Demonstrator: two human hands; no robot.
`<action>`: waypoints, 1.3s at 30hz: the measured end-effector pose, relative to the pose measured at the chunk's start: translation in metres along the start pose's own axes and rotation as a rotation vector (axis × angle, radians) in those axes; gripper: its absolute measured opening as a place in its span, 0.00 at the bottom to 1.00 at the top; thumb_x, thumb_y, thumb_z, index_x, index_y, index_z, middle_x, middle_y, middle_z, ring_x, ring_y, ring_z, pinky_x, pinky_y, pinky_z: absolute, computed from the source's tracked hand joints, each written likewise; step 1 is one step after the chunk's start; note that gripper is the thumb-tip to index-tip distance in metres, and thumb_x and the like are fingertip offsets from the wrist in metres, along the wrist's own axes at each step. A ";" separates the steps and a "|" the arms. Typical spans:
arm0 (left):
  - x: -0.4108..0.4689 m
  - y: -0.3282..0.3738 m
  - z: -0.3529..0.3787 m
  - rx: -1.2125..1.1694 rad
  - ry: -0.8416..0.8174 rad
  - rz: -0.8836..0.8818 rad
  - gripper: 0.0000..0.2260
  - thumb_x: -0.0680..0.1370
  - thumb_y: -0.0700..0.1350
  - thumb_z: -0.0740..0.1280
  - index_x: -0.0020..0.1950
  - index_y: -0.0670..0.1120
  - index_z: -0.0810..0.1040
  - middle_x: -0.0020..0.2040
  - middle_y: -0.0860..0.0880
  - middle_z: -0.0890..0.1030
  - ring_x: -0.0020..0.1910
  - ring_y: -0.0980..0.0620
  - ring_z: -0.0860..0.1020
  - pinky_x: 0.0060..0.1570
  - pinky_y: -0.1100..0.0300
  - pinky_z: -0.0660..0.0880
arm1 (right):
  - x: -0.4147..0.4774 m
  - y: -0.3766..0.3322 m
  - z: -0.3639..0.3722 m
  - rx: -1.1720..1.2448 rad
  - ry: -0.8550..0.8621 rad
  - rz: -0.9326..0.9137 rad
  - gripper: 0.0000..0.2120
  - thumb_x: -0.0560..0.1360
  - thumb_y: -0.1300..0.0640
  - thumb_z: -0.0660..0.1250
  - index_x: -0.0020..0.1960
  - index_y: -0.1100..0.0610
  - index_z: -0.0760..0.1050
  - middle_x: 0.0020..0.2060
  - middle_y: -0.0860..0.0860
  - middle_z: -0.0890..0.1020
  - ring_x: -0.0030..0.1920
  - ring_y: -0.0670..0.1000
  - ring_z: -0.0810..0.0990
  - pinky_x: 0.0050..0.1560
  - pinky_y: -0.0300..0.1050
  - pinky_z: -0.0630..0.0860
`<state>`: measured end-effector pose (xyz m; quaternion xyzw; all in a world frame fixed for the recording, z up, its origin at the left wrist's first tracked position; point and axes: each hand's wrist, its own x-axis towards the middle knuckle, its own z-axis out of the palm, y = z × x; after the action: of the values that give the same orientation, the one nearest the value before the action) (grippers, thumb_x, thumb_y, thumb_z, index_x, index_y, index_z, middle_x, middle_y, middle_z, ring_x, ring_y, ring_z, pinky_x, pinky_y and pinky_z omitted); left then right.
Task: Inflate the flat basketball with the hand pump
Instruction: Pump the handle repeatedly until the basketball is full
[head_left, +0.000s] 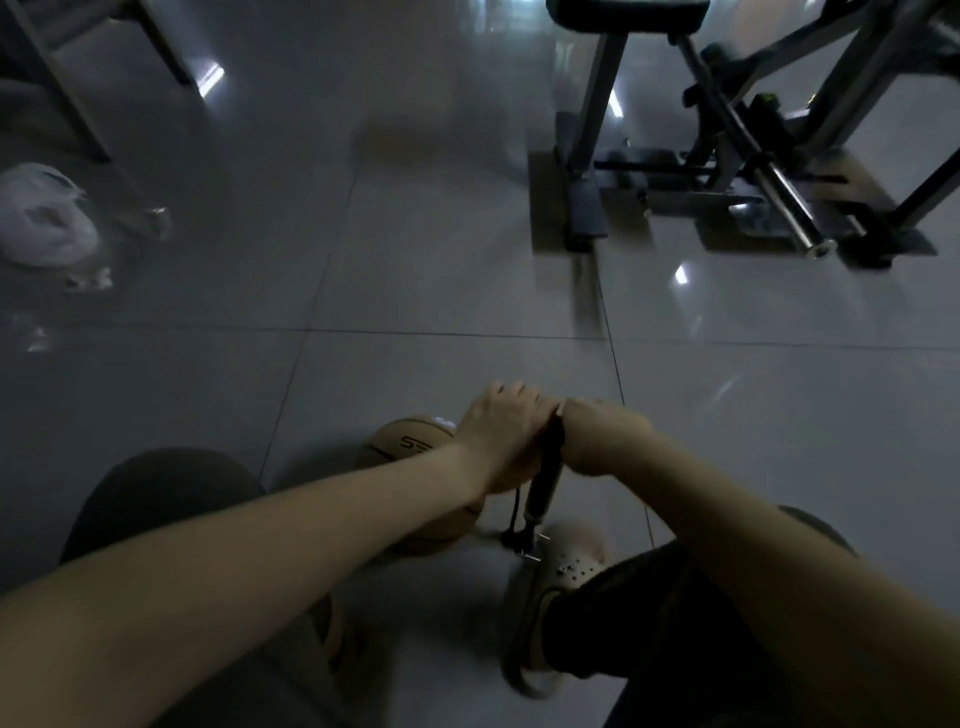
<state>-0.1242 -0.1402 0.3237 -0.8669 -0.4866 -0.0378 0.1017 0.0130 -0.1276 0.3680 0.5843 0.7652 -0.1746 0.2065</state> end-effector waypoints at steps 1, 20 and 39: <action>0.002 -0.003 -0.010 0.026 0.020 -0.015 0.05 0.70 0.46 0.68 0.45 0.49 0.78 0.37 0.50 0.78 0.35 0.50 0.77 0.34 0.58 0.69 | -0.006 0.000 -0.009 -0.022 0.038 -0.003 0.10 0.77 0.55 0.66 0.58 0.55 0.74 0.47 0.50 0.76 0.47 0.53 0.77 0.53 0.50 0.79; -0.048 0.063 0.087 -0.146 -0.108 -0.170 0.11 0.75 0.50 0.60 0.52 0.47 0.77 0.42 0.47 0.74 0.40 0.48 0.73 0.37 0.53 0.70 | 0.005 -0.008 0.101 -0.004 -0.029 0.080 0.15 0.79 0.55 0.62 0.63 0.58 0.66 0.58 0.56 0.73 0.58 0.57 0.73 0.54 0.51 0.78; -0.002 -0.007 -0.042 -0.232 0.028 -0.150 0.05 0.75 0.47 0.62 0.48 0.47 0.72 0.45 0.48 0.77 0.43 0.47 0.74 0.45 0.53 0.69 | -0.037 0.001 -0.028 0.029 0.228 -0.064 0.08 0.77 0.60 0.63 0.55 0.56 0.68 0.47 0.52 0.74 0.43 0.53 0.76 0.43 0.48 0.77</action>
<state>-0.1300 -0.1471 0.3649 -0.8334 -0.5408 -0.1136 0.0045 0.0190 -0.1438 0.4112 0.5787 0.7992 -0.1245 0.1039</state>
